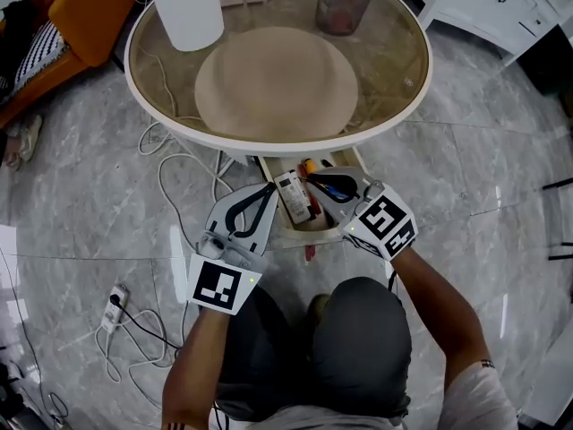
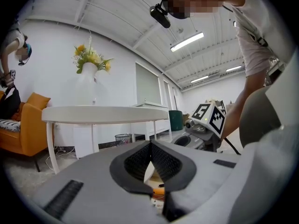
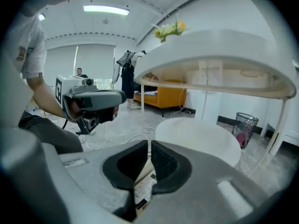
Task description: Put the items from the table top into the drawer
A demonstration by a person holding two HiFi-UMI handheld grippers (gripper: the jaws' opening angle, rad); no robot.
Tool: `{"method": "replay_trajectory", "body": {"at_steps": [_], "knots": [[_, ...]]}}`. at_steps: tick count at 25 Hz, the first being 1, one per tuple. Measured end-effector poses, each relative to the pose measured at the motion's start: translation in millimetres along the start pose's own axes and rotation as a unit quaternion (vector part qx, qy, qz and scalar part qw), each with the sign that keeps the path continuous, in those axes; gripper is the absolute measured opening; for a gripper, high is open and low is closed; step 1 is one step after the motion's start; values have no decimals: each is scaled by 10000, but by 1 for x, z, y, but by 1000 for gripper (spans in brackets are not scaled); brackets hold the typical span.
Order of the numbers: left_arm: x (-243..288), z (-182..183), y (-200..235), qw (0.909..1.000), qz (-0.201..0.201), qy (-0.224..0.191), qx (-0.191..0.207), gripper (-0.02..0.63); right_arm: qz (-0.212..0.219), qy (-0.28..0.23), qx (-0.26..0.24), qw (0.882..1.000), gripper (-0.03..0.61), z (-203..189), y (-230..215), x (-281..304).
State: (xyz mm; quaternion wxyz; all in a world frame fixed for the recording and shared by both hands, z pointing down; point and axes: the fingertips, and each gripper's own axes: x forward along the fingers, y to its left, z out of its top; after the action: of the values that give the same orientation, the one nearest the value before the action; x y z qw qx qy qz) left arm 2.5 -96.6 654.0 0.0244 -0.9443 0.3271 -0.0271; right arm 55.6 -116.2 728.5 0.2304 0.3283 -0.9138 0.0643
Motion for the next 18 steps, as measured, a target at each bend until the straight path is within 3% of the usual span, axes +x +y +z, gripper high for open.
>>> {"method": "replay_trajectory", "body": {"at_steps": [8,18], "knots": [[-8,30,0,9999,-61,-51,-73,0,470,-753,-313,9956,2,69,35,-29],[-13,60,-14,9995,-274,-124,-34,0,725,-1430,-178,9869,0,127,58,-64]]}}
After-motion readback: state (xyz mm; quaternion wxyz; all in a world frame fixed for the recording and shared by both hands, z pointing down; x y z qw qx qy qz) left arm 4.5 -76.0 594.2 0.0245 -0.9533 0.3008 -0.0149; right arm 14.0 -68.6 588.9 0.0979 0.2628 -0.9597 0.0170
